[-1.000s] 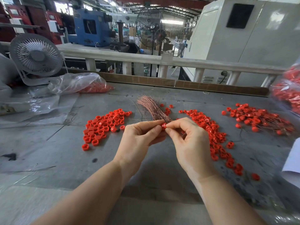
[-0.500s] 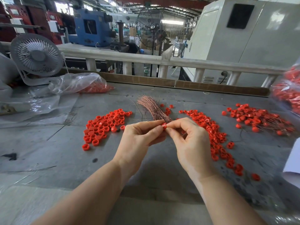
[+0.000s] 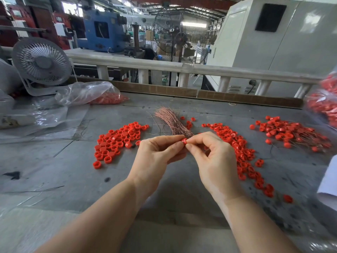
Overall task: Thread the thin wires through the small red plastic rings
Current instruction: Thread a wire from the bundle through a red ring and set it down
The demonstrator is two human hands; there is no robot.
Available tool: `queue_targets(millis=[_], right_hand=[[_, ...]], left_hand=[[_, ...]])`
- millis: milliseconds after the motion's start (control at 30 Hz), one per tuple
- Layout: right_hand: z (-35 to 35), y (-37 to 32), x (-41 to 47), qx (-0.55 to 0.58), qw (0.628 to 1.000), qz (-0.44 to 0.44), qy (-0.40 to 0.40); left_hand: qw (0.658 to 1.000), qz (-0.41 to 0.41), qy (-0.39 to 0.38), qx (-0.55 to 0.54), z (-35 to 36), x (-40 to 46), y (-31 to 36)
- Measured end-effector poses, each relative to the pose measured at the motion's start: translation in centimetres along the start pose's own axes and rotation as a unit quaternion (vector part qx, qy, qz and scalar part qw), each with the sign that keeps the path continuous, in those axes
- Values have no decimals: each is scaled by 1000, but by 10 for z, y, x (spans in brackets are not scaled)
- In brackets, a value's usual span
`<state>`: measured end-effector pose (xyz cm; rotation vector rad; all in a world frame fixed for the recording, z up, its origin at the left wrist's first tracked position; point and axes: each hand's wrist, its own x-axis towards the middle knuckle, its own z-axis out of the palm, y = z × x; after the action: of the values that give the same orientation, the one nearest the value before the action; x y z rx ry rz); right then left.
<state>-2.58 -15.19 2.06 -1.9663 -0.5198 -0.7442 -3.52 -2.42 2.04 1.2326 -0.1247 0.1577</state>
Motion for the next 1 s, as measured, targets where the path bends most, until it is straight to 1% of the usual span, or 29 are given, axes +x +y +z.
queue_targets(millis=[400,667,1000], right_hand=[[1,0,1,16,1000,2,0],[0,-1,1,28,1000,14,1],[0,-2,0,41,999,9,8]], left_hand=[[1000,22,2,12,1,1,-1],[997,65,3,39,3,-3,2],[993,94,5,68,5,-5,5]])
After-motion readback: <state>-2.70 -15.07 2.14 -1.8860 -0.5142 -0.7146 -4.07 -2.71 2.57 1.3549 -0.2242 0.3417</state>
